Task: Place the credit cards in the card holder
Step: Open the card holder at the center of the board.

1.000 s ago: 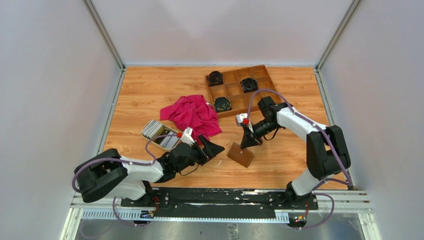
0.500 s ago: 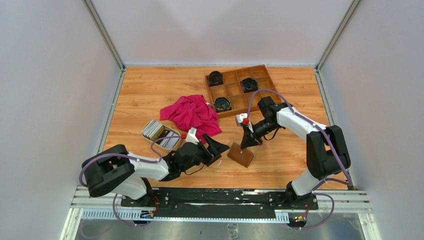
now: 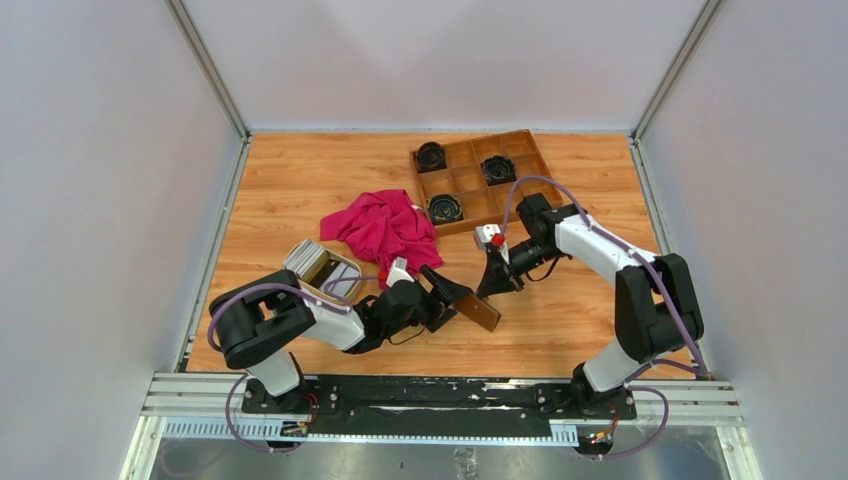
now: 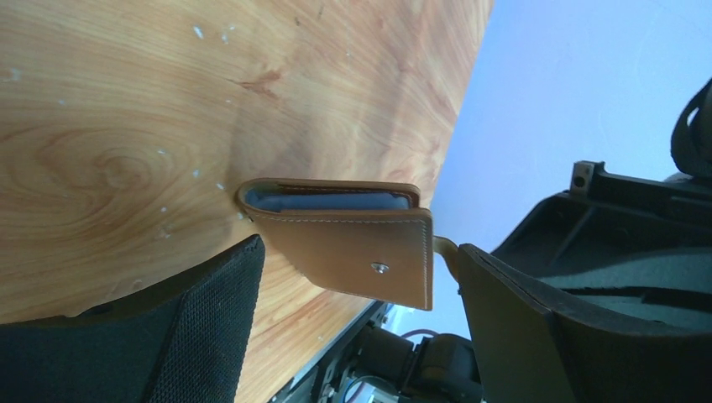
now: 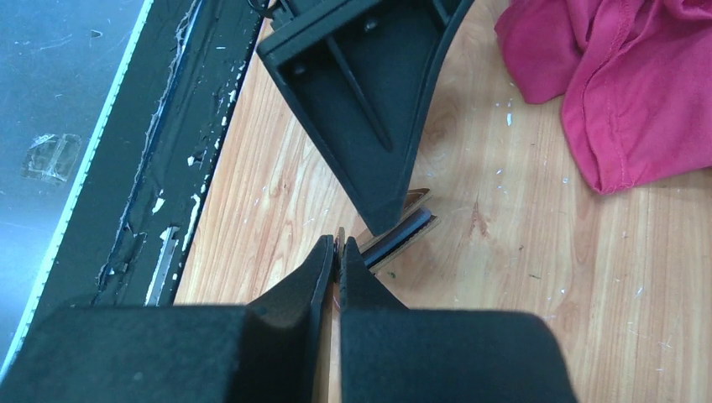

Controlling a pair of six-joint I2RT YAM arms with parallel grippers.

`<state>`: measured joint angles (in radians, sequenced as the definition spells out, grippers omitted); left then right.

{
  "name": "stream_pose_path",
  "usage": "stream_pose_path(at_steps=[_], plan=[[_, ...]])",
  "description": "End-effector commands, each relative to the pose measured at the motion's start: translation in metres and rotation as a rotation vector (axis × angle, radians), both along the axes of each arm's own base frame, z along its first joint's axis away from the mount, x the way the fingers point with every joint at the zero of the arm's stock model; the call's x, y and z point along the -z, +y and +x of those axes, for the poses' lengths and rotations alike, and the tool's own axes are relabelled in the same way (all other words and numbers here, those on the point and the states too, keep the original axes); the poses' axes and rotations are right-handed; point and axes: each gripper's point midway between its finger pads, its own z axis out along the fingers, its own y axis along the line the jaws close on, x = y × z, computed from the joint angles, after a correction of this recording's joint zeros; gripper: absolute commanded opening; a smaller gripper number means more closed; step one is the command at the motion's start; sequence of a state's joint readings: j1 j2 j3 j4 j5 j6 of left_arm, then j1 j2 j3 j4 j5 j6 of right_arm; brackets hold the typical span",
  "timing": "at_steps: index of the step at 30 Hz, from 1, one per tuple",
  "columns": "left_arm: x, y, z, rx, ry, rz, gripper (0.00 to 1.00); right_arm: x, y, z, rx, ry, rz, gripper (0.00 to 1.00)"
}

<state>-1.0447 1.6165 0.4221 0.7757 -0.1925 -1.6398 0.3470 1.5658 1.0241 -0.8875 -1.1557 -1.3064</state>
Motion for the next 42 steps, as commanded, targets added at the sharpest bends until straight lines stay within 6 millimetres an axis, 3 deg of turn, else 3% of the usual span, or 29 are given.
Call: stream_pose_path(at_steps=[1,11,24,31,37,42], plan=[[0.010,0.001,0.002,-0.037,0.022,0.012,0.87,-0.016,0.007,-0.011,-0.042,-0.002,0.069,0.00],[0.018,-0.001,0.005,-0.036,0.016,0.038,0.83,-0.015,0.007,-0.014,-0.055,-0.003,0.071,0.00],[0.026,0.022,0.000,-0.063,-0.001,0.082,0.68,0.009,-0.007,0.001,-0.012,0.022,-0.052,0.00],[0.030,0.027,-0.002,-0.037,-0.045,0.128,0.37,0.023,-0.016,0.010,0.025,0.011,-0.133,0.00],[0.036,0.032,-0.005,0.077,-0.160,0.240,0.33,0.040,-0.032,0.020,0.091,-0.003,-0.234,0.03],[0.050,0.031,-0.006,0.178,-0.192,0.306,0.23,0.059,-0.044,0.021,0.133,0.014,-0.327,0.08]])
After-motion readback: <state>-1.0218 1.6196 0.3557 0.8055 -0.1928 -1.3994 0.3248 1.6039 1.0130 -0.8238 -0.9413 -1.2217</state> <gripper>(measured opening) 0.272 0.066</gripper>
